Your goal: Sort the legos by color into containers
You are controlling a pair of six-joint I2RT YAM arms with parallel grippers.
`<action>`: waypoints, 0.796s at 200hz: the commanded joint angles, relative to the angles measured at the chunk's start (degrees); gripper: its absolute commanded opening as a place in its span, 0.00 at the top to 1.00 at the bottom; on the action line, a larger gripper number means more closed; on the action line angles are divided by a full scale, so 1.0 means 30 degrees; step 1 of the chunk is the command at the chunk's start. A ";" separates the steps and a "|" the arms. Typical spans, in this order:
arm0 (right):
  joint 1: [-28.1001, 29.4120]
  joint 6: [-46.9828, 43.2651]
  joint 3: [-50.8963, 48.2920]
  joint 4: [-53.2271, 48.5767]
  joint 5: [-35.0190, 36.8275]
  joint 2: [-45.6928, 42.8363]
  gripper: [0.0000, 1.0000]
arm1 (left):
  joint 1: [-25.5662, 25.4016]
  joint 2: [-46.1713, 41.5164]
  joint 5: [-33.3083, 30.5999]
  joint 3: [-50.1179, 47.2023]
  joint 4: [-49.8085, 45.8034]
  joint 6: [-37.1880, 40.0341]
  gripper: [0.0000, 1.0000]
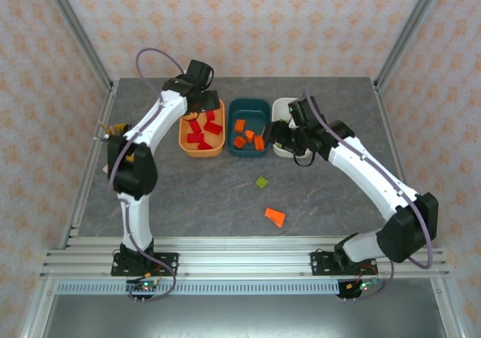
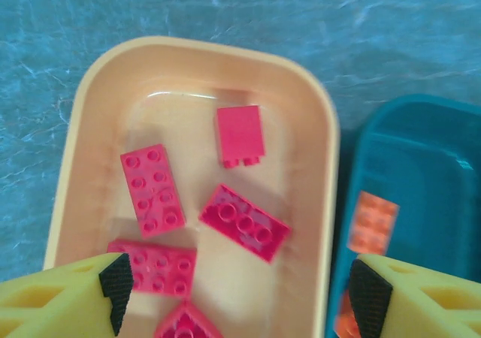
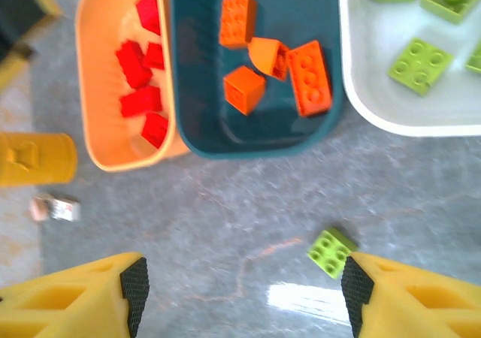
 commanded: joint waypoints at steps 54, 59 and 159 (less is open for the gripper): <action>0.2835 -0.3539 -0.0848 -0.4698 0.3451 0.1074 0.32 | -0.3233 -1.0534 0.1096 -1.0264 0.1367 -0.3214 0.06; 0.2934 -0.3268 -0.0820 -0.4613 0.3422 0.1355 0.32 | -0.3554 -1.1258 0.1022 -1.0959 0.1386 -0.3379 0.05; 0.3667 0.8881 -0.1439 -0.0374 0.3619 0.6457 0.35 | -0.7658 -2.2086 -0.0777 -2.0037 0.0221 -0.6760 0.00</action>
